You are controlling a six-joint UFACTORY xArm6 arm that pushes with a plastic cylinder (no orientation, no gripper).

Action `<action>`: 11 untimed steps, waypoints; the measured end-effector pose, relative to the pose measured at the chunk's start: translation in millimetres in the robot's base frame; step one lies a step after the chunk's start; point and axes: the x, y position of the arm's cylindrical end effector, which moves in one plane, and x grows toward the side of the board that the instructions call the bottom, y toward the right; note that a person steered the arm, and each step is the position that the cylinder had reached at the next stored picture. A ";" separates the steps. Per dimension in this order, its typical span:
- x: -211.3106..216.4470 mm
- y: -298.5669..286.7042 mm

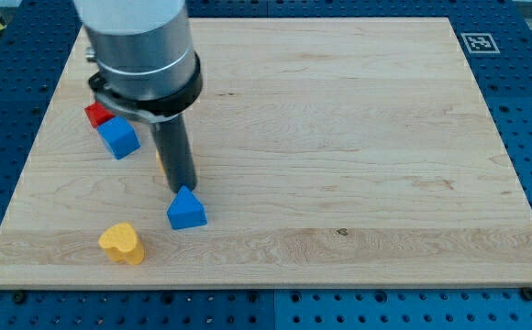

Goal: Push the yellow hexagon to the blue cube

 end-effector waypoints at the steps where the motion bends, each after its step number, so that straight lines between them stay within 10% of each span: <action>1: 20.2 -34.5; 5: -17.1 63.6; 11: -31.1 2.1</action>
